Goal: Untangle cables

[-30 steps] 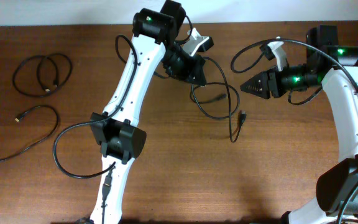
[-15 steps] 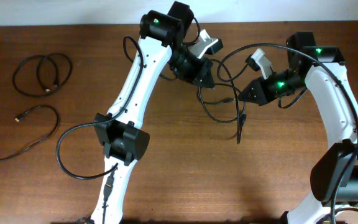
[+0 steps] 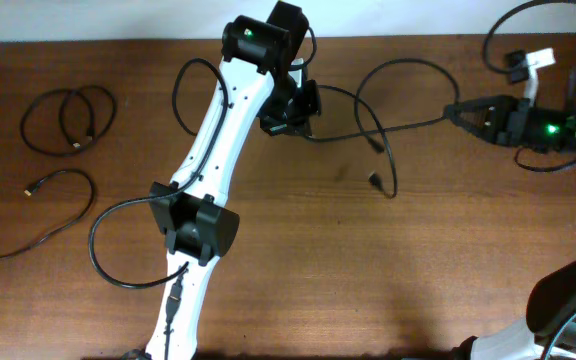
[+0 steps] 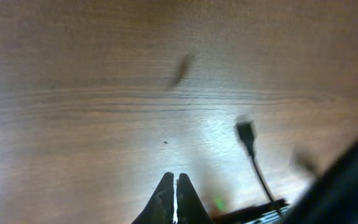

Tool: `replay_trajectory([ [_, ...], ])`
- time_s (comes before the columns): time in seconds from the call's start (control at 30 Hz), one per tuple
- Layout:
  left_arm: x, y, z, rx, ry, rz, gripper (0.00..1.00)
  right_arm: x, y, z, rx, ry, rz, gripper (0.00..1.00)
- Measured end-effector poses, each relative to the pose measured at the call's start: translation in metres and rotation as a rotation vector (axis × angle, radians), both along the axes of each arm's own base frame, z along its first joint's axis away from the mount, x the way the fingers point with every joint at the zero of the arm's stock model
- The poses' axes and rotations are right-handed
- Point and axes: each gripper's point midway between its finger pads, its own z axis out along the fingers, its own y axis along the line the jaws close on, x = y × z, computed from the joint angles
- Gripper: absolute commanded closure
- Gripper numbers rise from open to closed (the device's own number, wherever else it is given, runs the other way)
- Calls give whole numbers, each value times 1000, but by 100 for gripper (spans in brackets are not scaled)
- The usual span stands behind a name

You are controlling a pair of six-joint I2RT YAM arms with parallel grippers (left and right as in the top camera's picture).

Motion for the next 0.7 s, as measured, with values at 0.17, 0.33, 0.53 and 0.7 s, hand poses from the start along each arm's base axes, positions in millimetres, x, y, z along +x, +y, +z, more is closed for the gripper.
replay_trajectory([
  [0.17, 14, 26, 4, -57, 84, 198, 100, -1, -57, 8, 59, 28, -163, 96],
  [0.33, 23, 10, 21, -241, 46, 102, 100, -7, -57, -21, -85, 133, -161, 78],
  [0.53, -4, -14, 26, -304, -81, -304, 100, -15, -48, -63, -364, 173, -75, 64],
  [0.7, -20, -36, 27, -331, -193, -572, 100, -17, 1, -78, -524, 29, 136, 41],
])
